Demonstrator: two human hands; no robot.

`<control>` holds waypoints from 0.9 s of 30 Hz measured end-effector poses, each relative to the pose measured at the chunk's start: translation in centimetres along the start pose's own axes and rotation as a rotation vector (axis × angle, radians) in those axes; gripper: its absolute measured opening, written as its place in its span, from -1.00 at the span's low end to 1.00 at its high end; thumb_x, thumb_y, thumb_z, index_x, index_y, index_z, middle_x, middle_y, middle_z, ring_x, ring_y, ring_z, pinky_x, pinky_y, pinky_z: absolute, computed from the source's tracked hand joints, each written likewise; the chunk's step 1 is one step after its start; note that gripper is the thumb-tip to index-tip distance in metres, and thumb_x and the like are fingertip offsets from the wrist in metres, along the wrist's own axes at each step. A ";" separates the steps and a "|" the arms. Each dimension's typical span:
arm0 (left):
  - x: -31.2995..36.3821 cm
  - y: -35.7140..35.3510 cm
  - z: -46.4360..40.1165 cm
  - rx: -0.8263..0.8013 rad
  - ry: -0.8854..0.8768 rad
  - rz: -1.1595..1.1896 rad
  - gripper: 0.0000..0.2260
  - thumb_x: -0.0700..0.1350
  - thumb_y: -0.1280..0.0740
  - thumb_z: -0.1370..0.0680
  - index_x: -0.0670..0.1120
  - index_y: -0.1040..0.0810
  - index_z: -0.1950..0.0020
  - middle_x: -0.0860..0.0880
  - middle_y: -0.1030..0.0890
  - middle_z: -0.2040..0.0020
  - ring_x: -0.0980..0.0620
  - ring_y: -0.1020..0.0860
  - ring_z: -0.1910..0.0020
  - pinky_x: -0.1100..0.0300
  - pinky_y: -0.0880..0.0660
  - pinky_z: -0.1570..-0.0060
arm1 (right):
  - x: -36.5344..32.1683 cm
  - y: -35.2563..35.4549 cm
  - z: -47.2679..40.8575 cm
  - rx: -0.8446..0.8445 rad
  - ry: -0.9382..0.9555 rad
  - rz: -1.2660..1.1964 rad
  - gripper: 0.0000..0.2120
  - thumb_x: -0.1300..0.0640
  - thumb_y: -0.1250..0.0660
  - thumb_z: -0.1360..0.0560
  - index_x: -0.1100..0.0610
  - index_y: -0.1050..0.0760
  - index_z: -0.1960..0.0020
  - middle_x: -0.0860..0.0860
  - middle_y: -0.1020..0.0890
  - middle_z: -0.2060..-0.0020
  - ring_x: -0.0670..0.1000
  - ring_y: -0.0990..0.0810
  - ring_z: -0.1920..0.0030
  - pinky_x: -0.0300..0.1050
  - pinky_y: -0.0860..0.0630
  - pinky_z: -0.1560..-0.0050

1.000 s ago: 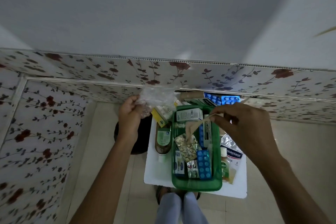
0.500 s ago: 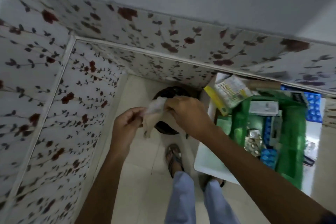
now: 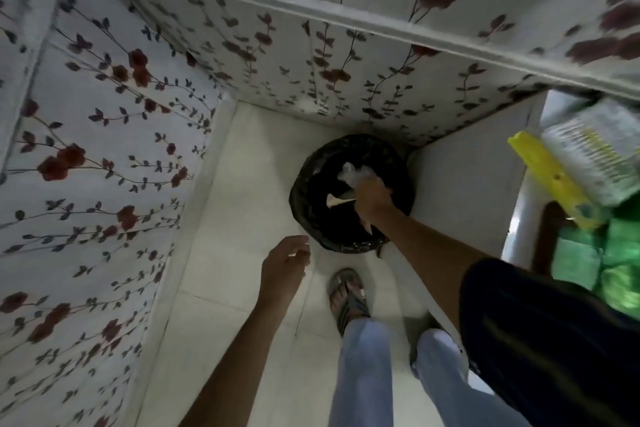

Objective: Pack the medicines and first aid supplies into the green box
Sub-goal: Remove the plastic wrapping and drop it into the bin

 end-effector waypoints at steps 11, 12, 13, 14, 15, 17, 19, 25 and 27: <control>6.5 -2.7 4.6 -0.021 -0.146 0.019 -0.85 -0.22 -0.22 -0.54 -0.11 -0.55 -0.03 -0.13 -0.62 0.04 -0.02 -0.57 0.20 0.27 -0.52 0.29 | -1.4 4.9 9.8 -0.052 0.174 -0.296 -0.61 0.22 -0.15 -0.48 0.10 -0.43 -0.30 0.13 -0.48 -0.30 0.11 -0.45 -0.26 -0.13 -0.39 -0.22; 7.7 -3.3 5.7 -0.020 -0.170 0.032 -0.85 -0.22 -0.21 -0.55 -0.12 -0.55 -0.03 -0.12 -0.62 0.05 -0.02 -0.58 0.20 0.31 -0.53 0.33 | -1.0 6.8 12.6 -0.004 0.189 -0.350 -0.65 0.23 -0.14 -0.50 0.08 -0.48 -0.25 0.11 -0.53 -0.26 0.10 -0.50 -0.22 -0.15 -0.40 -0.17; 8.8 -4.0 6.9 -0.024 -0.194 0.049 -0.85 -0.23 -0.21 -0.55 -0.11 -0.55 -0.02 -0.11 -0.62 0.07 -0.02 -0.58 0.20 0.33 -0.53 0.33 | -0.4 9.0 15.4 0.073 0.203 -0.415 -0.67 0.23 -0.14 -0.51 0.07 -0.52 -0.21 0.09 -0.58 -0.22 0.09 -0.53 -0.18 -0.16 -0.41 -0.14; 9.7 -4.4 8.0 -0.028 -0.221 0.061 -0.85 -0.23 -0.21 -0.54 -0.09 -0.56 0.00 -0.10 -0.62 0.08 -0.01 -0.58 0.20 0.30 -0.54 0.31 | 0.1 10.9 18.0 0.150 0.217 -0.509 -0.69 0.24 -0.16 -0.51 0.09 -0.54 -0.17 0.08 -0.62 -0.16 0.07 -0.57 -0.15 -0.21 -0.42 -0.10; 10.7 -5.5 9.5 -0.049 -0.254 0.060 -0.84 -0.24 -0.20 -0.54 -0.07 -0.56 0.04 -0.10 -0.62 0.08 -0.02 -0.58 0.20 0.24 -0.55 0.26 | 1.5 12.8 21.0 0.221 0.229 -0.628 -0.72 0.26 -0.18 -0.51 0.13 -0.56 -0.15 0.07 -0.65 -0.11 0.04 -0.60 -0.10 -0.28 -0.41 -0.05; 12.0 -7.7 12.1 -0.096 -0.313 0.035 -0.81 -0.25 -0.20 -0.54 -0.03 -0.57 0.07 -0.11 -0.63 0.07 -0.04 -0.59 0.17 0.15 -0.53 0.17 | 4.3 15.9 26.6 0.344 0.285 -0.822 -0.78 0.30 -0.23 -0.50 0.20 -0.58 -0.08 0.07 -0.69 0.03 -0.06 -0.63 0.05 -0.46 -0.40 0.09; 12.7 -10.2 14.5 -0.132 -0.349 0.002 -0.82 -0.23 -0.21 -0.55 -0.02 -0.57 0.05 -0.07 -0.63 0.07 -0.04 -0.59 0.15 0.12 -0.52 0.13 | 8.2 17.9 31.2 0.439 0.293 -0.914 -0.81 0.27 -0.26 -0.49 0.16 -0.60 -0.04 -0.03 -0.66 0.19 -0.24 -0.58 0.22 -0.53 -0.39 0.21; 11.0 -17.6 18.4 -0.128 -0.410 -0.325 -0.76 -0.15 -0.29 -0.53 -0.06 -0.51 -0.19 -0.05 -0.55 -0.10 -0.04 -0.54 -0.06 -0.01 -0.51 -0.07 | 22.9 19.2 39.2 0.826 0.058 -1.390 -0.82 0.31 -0.31 -0.44 0.05 -0.58 0.13 -0.11 -0.67 0.34 -0.09 -0.57 0.34 -0.26 -0.51 0.30; 11.1 -19.5 18.9 -0.035 -0.457 -0.452 -0.68 -0.15 -0.33 -0.50 -0.15 -0.46 -0.25 -0.06 -0.49 -0.11 -0.03 -0.49 -0.06 0.05 -0.45 -0.03 | 29.0 17.6 40.0 0.956 -0.181 -1.441 -0.80 0.34 -0.29 -0.44 0.07 -0.58 0.11 -0.12 -0.66 0.34 -0.11 -0.54 0.32 -0.29 -0.48 0.28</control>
Point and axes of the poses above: each hand's wrist, its own z-axis away from the middle knuckle, its own y-axis out of the back of the hand, x = y × z, the point moved 4 cm from there along -z, towards the middle knuckle
